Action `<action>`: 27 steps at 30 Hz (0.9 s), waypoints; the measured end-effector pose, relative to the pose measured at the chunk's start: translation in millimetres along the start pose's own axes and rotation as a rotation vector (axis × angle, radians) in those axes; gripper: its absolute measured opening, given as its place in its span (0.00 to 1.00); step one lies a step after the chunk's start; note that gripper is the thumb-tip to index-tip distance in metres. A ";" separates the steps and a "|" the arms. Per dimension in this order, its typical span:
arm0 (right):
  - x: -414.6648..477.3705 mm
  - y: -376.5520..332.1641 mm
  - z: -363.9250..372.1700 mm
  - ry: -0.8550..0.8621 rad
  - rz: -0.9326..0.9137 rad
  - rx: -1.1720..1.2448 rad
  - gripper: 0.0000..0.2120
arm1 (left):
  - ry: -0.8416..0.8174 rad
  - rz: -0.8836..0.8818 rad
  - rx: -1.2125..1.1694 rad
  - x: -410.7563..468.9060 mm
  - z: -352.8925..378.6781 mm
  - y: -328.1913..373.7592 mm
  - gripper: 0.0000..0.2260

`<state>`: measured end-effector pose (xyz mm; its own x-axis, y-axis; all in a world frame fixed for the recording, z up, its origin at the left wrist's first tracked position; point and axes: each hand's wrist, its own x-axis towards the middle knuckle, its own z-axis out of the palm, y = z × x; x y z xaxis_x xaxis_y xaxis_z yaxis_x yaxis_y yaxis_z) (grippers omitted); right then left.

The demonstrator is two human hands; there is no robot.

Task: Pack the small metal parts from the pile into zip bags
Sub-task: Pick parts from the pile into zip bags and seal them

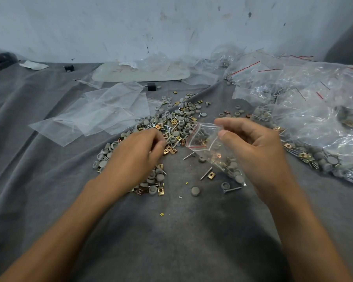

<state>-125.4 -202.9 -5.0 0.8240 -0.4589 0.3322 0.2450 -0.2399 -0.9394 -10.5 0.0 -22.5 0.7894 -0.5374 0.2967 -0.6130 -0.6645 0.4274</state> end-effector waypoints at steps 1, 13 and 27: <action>-0.1 0.1 0.6 -0.001 0.000 -0.001 0.11 | -0.011 -0.040 -0.078 0.0 -1.6 -0.9 0.06; -2.0 2.8 3.8 -0.078 0.002 -0.036 0.11 | 0.002 0.068 -0.771 -0.7 -13.6 30.7 0.04; -1.6 4.2 1.6 -0.092 0.002 -0.056 0.11 | -0.007 0.090 -0.649 -7.0 1.2 39.4 0.05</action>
<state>-124.9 -201.8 -9.5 0.8685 -0.3795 0.3189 0.2167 -0.2878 -0.9329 -40.2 -23.0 -8.7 0.7341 -0.5814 0.3508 -0.5310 -0.1695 0.8302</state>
